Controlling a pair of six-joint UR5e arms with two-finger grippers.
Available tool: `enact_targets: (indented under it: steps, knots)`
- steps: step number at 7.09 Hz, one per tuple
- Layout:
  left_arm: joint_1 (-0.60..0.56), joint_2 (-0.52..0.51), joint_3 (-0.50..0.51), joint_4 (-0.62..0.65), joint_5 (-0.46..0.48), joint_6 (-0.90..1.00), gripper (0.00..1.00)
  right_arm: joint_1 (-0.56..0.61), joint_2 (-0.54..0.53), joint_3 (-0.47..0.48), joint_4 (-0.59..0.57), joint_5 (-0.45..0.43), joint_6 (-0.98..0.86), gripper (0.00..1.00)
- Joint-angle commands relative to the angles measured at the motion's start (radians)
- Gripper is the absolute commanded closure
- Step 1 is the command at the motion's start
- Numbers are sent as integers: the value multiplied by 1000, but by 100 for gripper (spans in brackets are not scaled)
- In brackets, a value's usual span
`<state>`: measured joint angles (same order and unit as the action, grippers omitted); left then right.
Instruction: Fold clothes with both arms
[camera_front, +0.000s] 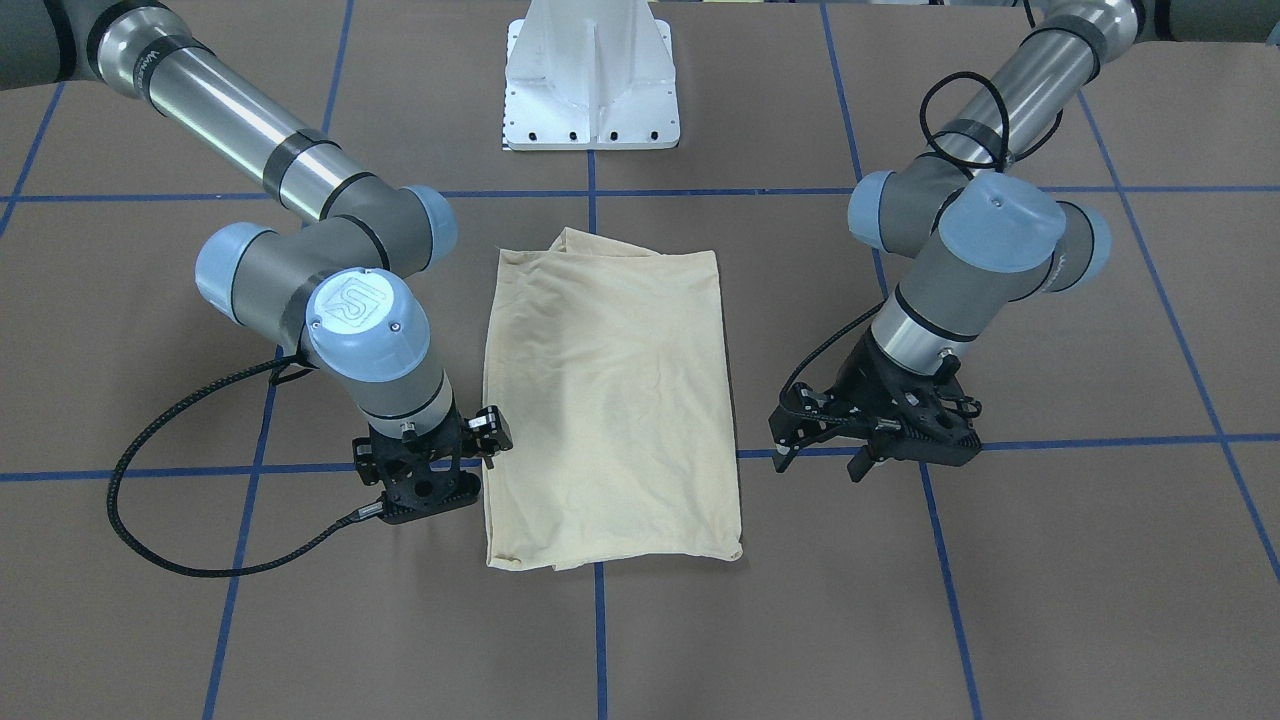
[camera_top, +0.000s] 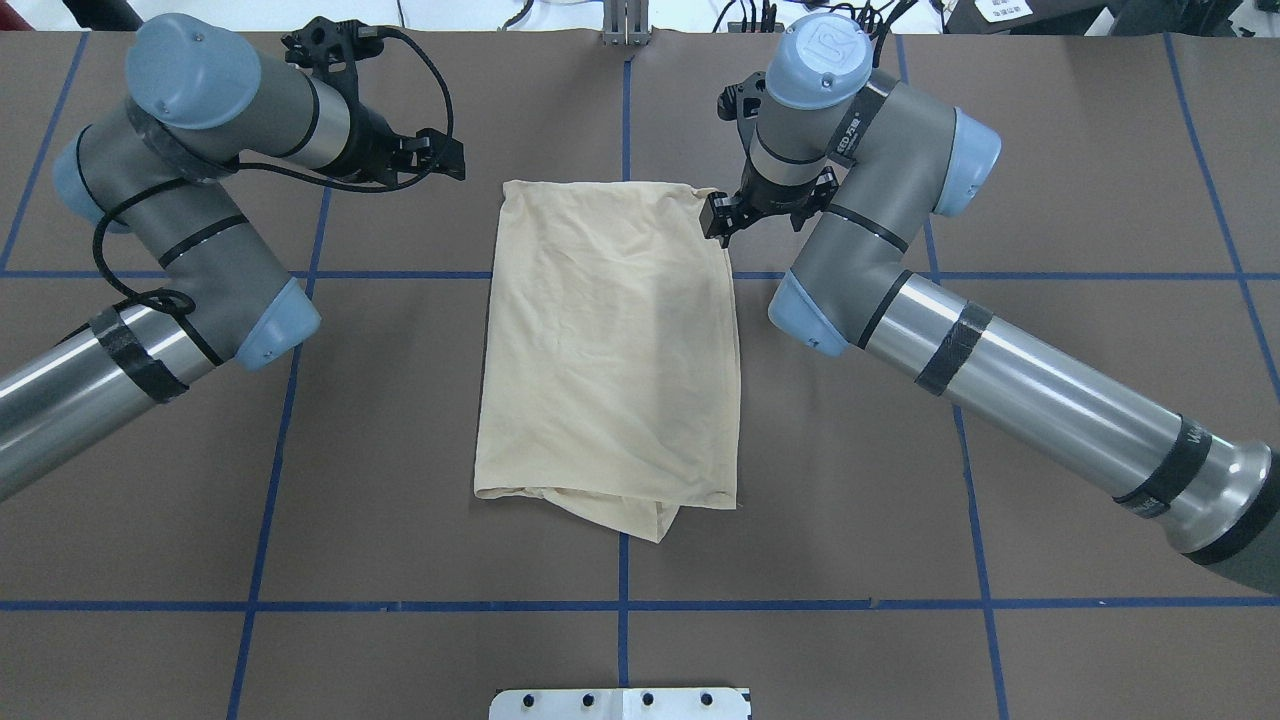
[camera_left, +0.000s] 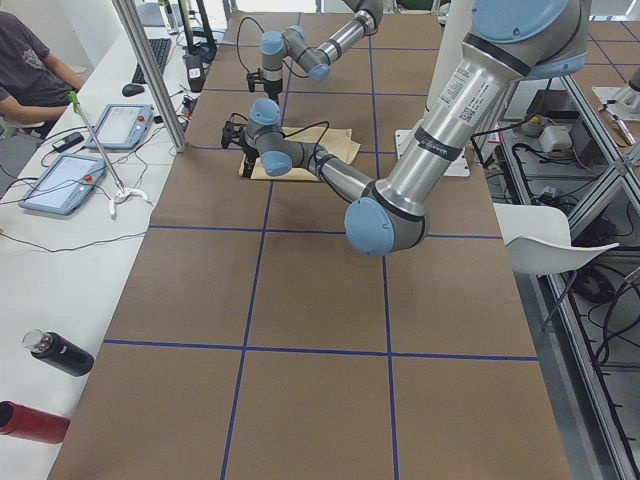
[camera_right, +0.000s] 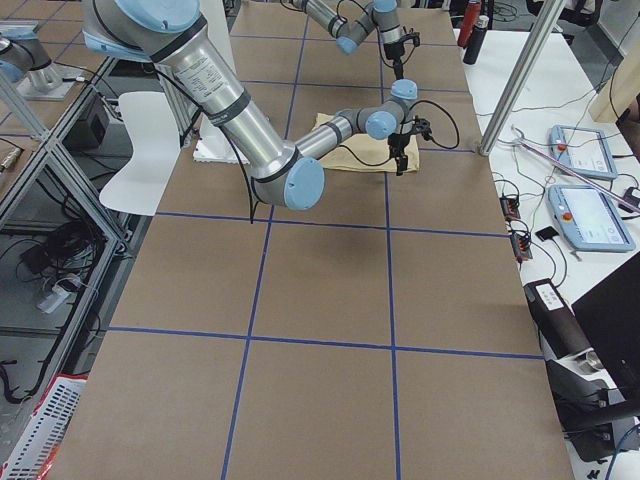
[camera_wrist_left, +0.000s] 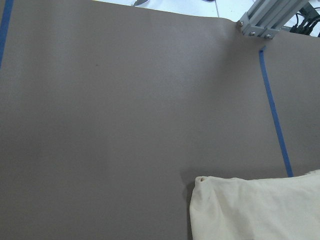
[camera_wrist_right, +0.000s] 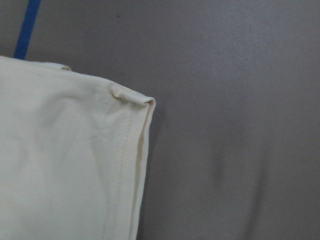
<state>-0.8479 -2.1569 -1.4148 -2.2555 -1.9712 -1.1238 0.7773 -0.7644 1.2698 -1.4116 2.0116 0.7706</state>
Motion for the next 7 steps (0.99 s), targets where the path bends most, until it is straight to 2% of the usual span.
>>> enact_targets:
  steps: [1, 3, 4, 6, 7]
  knots:
    - [58, 119, -143, -82, -46, -173, 8, 7, -32, 152, -67, 60, 132, 0]
    - [171, 214, -322, -75, -45, -408, 8, -7, -184, 363, -23, 105, 371, 0]
    - [220, 238, -369, -72, -38, -510, 9, -38, -225, 450, -21, 105, 483, 0]
    - [379, 287, -409, -62, 105, -649, 10, -84, -231, 500, -21, 96, 567, 0]
    - [409, 308, -406, -62, 130, -662, 10, -95, -231, 502, -21, 93, 584, 0]
